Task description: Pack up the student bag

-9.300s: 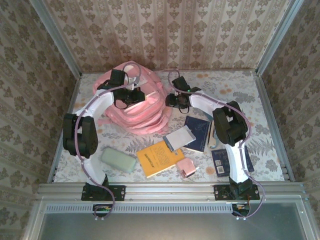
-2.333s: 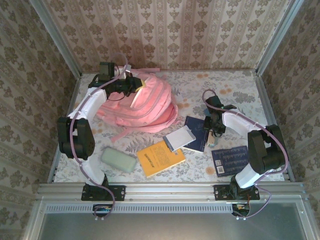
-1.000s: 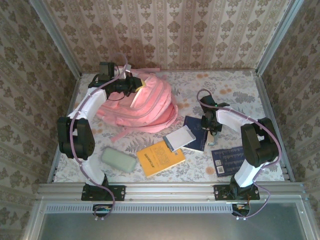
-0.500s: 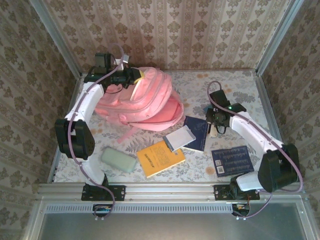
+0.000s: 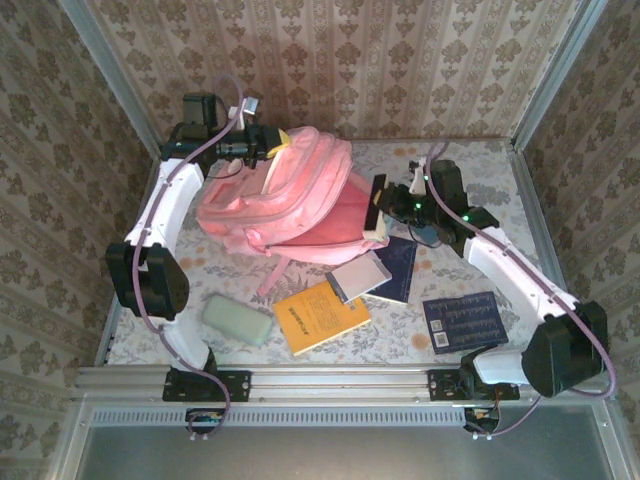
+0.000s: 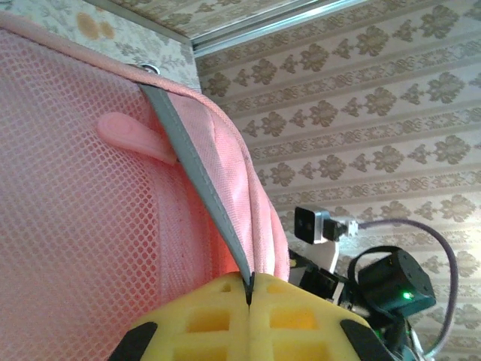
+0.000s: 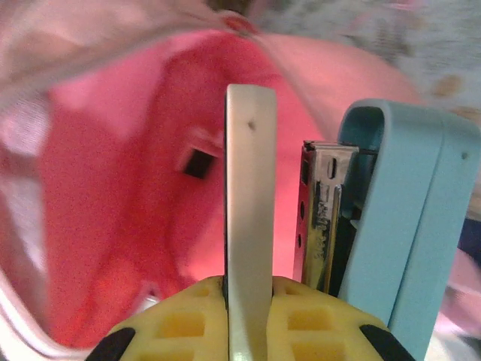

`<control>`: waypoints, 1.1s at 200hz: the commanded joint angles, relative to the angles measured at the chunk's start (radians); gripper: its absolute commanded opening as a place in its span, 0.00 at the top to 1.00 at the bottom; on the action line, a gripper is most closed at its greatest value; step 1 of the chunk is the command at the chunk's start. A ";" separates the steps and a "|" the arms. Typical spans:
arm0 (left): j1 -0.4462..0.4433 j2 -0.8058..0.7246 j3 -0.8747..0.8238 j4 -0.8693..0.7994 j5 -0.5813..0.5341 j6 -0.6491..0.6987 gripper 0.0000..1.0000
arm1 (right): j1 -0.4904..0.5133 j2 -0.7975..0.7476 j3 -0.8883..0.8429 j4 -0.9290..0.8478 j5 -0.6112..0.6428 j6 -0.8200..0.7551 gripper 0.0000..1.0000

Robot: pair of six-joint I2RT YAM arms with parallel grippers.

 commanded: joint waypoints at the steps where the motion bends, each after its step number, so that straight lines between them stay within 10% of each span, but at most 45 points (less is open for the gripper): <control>1: 0.003 -0.084 0.007 0.170 0.117 -0.059 1.00 | 0.016 0.089 0.013 0.334 -0.156 0.163 1.00; 108: 0.006 -0.099 -0.043 0.297 0.125 -0.151 1.00 | 0.266 0.670 0.303 0.758 0.056 0.515 1.00; 154: 0.028 -0.098 -0.058 0.324 0.114 -0.179 1.00 | 0.296 0.884 0.539 0.681 0.097 0.537 0.24; 220: 0.061 -0.079 -0.095 0.370 0.096 -0.211 1.00 | 0.263 0.760 0.410 0.690 -0.022 0.398 0.11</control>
